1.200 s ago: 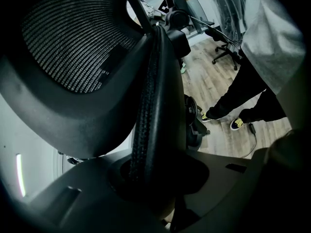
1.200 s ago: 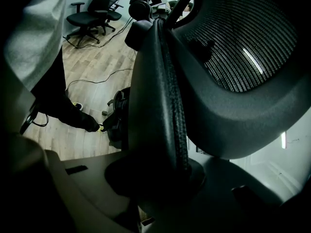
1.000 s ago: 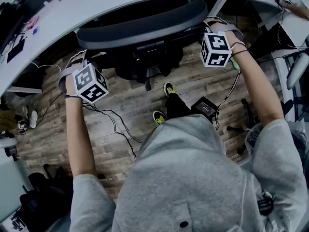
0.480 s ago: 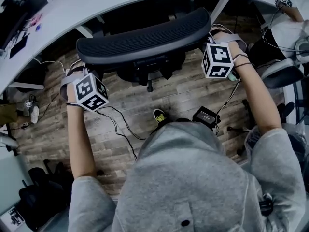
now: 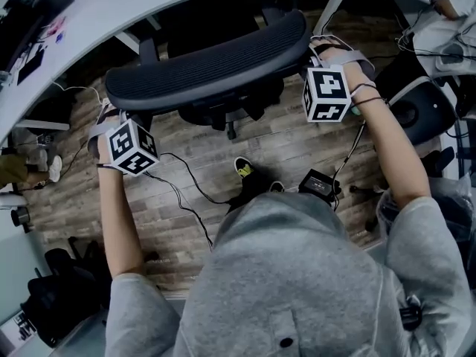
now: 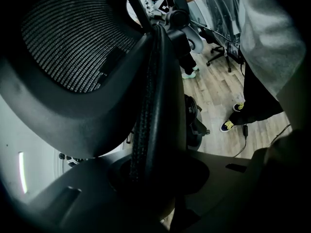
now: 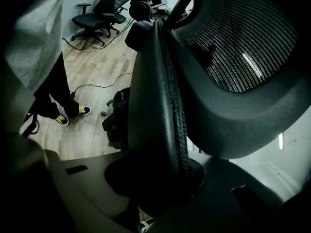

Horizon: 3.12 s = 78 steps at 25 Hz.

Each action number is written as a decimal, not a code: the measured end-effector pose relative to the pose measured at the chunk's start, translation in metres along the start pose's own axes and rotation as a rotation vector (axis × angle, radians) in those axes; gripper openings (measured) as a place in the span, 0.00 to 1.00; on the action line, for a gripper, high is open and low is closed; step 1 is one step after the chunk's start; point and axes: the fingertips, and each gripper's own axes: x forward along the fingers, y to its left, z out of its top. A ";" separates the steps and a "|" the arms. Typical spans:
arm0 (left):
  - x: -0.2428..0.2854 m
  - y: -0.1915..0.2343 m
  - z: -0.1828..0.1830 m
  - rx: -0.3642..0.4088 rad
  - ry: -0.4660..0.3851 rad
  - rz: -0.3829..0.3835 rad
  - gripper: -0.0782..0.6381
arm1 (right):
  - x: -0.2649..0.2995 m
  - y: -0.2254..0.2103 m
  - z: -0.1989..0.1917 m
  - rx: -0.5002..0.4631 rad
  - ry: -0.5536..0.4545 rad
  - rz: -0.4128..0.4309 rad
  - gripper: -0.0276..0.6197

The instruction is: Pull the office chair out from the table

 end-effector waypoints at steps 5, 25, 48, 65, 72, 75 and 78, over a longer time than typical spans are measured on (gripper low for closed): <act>-0.017 -0.023 -0.005 -0.012 0.015 0.010 0.24 | -0.019 0.017 0.006 -0.011 -0.006 0.001 0.18; -0.078 -0.094 0.001 -0.039 0.038 0.029 0.25 | -0.078 0.080 0.019 -0.039 -0.027 0.014 0.18; -0.096 -0.106 0.001 -0.045 0.030 0.030 0.25 | -0.098 0.085 0.029 -0.036 -0.031 -0.011 0.19; -0.131 -0.118 0.002 -0.185 -0.101 0.222 0.47 | -0.133 0.093 0.049 0.095 -0.135 -0.202 0.41; -0.134 -0.123 -0.022 -0.206 -0.107 0.273 0.50 | -0.164 0.101 0.012 0.244 -0.155 -0.302 0.41; -0.150 -0.124 -0.051 -0.405 -0.127 0.296 0.53 | -0.187 0.109 -0.004 0.354 -0.173 -0.369 0.41; -0.186 -0.139 -0.058 -0.687 -0.252 0.352 0.53 | -0.221 0.123 -0.008 0.503 -0.199 -0.407 0.41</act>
